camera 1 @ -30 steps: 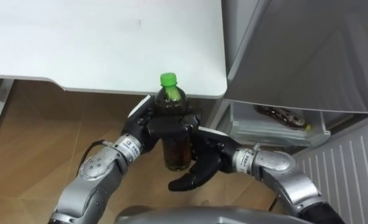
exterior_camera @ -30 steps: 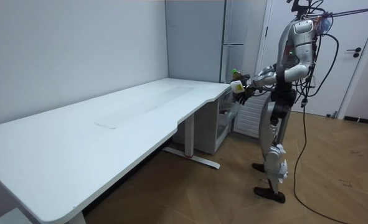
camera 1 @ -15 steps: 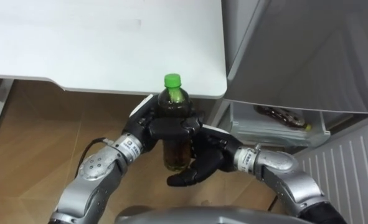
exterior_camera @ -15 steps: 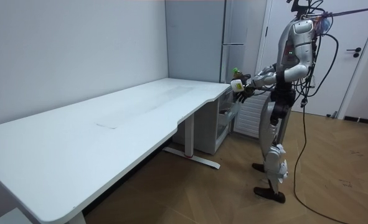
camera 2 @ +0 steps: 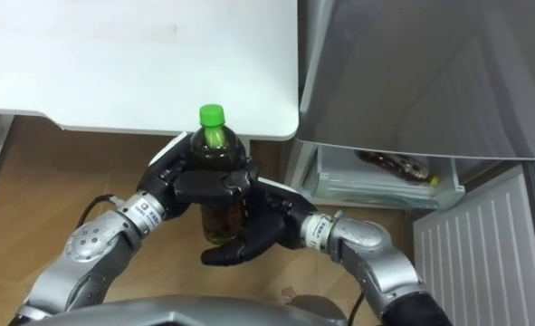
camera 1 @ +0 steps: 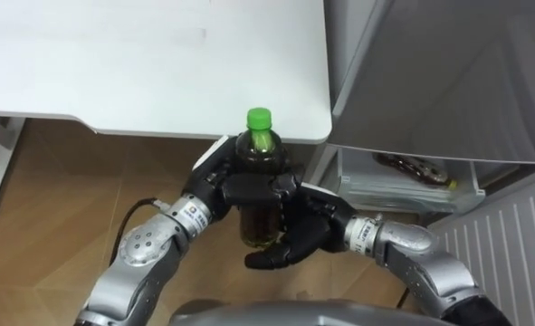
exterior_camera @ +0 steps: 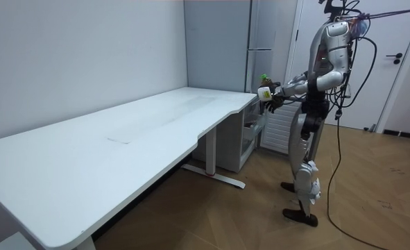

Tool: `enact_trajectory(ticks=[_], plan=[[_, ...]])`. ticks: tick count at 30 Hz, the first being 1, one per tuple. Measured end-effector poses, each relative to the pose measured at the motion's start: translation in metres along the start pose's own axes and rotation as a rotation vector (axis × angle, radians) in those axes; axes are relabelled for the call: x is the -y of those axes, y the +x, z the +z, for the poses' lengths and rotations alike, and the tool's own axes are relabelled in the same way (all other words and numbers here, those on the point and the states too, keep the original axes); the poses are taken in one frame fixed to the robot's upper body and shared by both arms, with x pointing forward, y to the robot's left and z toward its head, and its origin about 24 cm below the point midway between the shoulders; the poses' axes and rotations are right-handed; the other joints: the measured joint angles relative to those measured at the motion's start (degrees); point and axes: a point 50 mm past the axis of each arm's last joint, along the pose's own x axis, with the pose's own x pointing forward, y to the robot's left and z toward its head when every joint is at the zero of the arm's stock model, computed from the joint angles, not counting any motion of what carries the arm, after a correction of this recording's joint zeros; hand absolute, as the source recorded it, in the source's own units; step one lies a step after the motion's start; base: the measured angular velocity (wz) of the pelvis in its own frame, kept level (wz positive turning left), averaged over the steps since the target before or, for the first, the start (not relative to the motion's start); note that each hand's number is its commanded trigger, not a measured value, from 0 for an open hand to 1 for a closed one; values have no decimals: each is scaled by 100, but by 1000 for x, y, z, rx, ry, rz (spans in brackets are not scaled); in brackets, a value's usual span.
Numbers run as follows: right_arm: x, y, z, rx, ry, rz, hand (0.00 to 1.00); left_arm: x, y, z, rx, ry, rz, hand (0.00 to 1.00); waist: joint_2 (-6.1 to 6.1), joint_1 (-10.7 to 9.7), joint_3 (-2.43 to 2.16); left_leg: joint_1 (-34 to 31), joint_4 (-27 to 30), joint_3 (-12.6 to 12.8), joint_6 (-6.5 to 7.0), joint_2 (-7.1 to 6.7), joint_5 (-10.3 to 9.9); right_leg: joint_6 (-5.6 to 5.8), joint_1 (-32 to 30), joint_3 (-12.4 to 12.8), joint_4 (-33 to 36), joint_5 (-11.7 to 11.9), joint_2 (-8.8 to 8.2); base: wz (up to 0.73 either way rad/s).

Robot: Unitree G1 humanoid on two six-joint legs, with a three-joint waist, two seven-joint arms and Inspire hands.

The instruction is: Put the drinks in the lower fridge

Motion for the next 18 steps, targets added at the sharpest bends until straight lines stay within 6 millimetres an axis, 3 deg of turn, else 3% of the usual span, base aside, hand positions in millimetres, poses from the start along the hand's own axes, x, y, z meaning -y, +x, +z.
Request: enact_trajectory(ticks=[18], plan=[[-5, 5, -7, -2, 41, -40, 100, 9, 3, -1, 11, -18, -43, 100, 47, 86, -24, 20, 1, 45, 0, -1, 0, -1, -5, 25, 9, 1, -2, 0]])
